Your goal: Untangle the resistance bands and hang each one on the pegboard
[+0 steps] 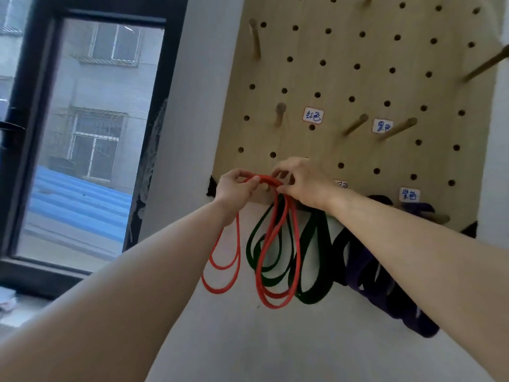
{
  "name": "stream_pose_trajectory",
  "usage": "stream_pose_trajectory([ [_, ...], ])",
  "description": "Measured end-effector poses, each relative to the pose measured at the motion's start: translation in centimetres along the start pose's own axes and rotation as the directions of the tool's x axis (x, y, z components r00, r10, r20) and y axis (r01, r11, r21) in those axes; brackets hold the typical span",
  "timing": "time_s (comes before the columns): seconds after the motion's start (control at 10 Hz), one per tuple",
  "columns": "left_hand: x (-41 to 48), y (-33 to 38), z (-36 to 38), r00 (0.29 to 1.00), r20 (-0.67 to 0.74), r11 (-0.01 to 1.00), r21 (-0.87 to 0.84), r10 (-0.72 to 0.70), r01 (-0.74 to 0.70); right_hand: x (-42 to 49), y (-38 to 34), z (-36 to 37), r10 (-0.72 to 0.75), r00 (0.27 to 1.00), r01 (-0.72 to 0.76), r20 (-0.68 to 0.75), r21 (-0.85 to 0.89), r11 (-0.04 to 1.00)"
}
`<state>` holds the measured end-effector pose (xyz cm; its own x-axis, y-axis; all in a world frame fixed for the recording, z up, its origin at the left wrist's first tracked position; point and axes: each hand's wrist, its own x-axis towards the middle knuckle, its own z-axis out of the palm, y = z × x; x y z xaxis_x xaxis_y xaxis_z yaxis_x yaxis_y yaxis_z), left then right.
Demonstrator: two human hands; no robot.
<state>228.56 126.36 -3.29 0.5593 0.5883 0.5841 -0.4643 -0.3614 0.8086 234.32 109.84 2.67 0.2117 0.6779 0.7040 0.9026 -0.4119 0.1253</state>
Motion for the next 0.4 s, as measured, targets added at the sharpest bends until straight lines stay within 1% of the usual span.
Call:
stream_pose_trajectory([
  [0.1, -0.3, -0.6, 0.2, 0.998, -0.053, 0.998, 0.043, -0.040, 0.042, 0.3, -0.6, -0.2, 0.106, 0.986, -0.112, 0.126, 0.043, 0.993],
  [0.2, -1.6, -0.7, -0.8, 1.000, -0.016, 0.992, 0.125, 0.004, -0.002, 0.0, -1.3, -1.0, 0.127, 0.968, -0.125, 0.216, -0.023, 0.992],
  [0.3, -3.9, -1.0, -2.4, 0.995, 0.083, 0.973, 0.220, 0.059, -0.076, -1.7, -1.3, -1.1, 0.166, 0.939, -0.140, 0.301, -0.104, 0.985],
  [0.4, -5.8, -1.5, -3.8, 0.987, 0.146, 0.966, 0.242, 0.060, -0.095, -4.3, -1.6, -0.6, 0.102, 0.969, -0.039, 0.226, -0.269, 0.962],
])
